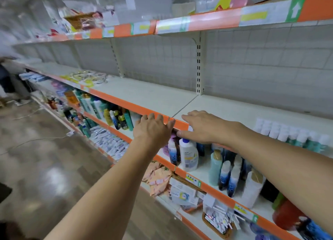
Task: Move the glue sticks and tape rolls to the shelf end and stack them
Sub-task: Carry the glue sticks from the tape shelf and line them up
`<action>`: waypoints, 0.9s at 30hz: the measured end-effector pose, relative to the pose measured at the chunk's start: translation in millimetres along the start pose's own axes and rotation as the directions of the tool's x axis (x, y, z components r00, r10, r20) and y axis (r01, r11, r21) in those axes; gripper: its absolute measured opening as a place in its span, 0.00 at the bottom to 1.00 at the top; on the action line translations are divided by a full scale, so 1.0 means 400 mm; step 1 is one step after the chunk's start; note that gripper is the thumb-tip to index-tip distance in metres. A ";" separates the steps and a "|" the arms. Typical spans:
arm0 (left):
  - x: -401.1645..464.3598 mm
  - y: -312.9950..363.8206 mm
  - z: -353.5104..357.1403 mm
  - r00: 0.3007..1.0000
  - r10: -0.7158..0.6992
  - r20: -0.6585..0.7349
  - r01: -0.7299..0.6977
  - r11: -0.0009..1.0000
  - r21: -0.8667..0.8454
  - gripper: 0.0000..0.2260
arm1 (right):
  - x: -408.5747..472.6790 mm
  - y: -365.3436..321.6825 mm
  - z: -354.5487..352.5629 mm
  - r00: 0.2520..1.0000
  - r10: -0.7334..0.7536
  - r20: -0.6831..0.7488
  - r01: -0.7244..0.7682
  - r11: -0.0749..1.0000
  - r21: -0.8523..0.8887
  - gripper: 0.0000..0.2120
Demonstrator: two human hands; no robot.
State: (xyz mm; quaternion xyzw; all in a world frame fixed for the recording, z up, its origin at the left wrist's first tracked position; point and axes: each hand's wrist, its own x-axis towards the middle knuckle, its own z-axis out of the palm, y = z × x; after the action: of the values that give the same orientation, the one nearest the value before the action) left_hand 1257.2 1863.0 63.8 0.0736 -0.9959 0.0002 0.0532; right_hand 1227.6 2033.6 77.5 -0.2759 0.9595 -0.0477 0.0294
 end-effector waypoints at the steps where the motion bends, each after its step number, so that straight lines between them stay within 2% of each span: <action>1: 0.010 -0.020 0.001 1.000 -0.011 -0.001 0.011 1.000 0.005 0.31 | 0.025 -0.012 0.003 1.000 -0.010 0.000 0.010 1.000 0.008 0.32; 10: 0.181 -0.218 0.002 0.997 -0.063 -0.041 0.065 0.996 0.054 0.30 | 0.268 -0.105 0.020 0.997 -0.063 -0.050 0.064 0.998 0.021 0.31; 21: 0.360 -0.445 0.073 0.995 -0.094 0.026 0.093 0.994 0.054 0.32 | 0.550 -0.244 0.060 0.994 -0.110 -0.028 0.111 0.994 0.023 0.35; 27: 0.476 -0.570 0.089 0.993 -0.118 -0.003 0.118 0.992 0.040 0.29 | 0.726 -0.316 0.071 0.989 -0.143 -0.022 0.144 0.989 0.019 0.34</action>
State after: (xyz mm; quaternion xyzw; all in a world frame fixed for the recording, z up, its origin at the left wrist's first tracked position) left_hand 1099.4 1609.4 47.1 0.1334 -0.9896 0.0171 0.0517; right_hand 1050.9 1770.4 54.0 -0.3434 0.9369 -0.0624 0.0191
